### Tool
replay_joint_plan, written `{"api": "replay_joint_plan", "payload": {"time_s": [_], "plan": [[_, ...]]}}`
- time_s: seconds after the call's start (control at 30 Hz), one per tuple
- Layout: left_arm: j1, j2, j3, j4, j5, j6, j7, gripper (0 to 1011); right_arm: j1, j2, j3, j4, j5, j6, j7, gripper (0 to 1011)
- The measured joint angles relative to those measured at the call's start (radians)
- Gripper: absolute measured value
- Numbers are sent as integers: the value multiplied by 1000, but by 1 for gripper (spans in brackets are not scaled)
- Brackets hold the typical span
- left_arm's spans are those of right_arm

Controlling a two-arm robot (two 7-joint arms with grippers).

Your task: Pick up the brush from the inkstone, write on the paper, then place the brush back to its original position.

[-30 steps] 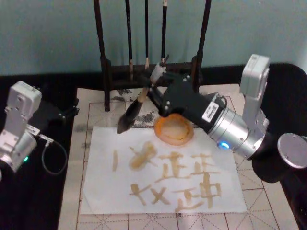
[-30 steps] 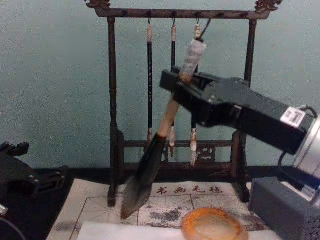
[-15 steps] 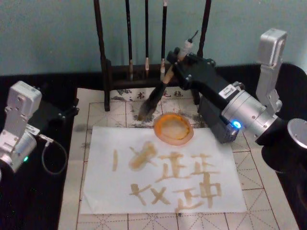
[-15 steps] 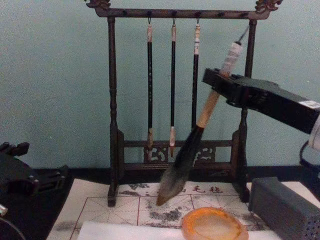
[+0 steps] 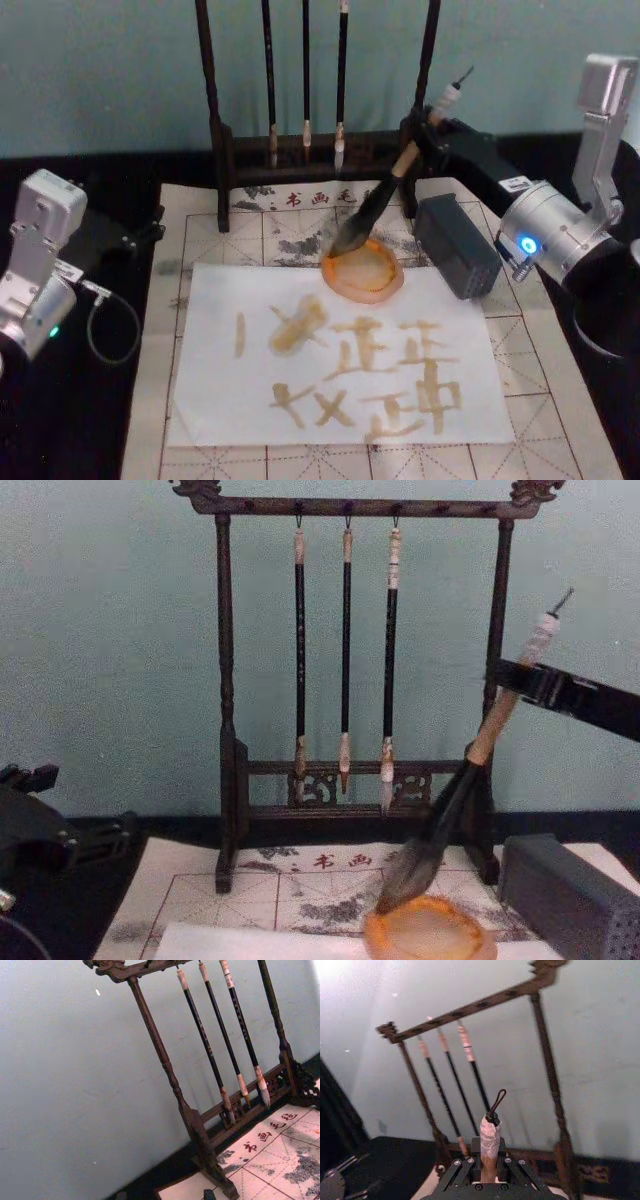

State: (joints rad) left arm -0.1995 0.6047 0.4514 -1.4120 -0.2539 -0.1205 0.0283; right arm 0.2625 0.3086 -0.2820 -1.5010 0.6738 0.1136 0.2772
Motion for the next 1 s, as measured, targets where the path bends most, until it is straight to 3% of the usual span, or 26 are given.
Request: {"api": "replay_joint_plan", "payload": {"time_s": [0.57,1.0], "plan": [[0,0,0,0,0,0,0,1001,-2,-23,50,9,117,110,-140,190],[0,0,0,0,0,0,0,1001,-4,-29,63,13,204,168,-209,190]]}}
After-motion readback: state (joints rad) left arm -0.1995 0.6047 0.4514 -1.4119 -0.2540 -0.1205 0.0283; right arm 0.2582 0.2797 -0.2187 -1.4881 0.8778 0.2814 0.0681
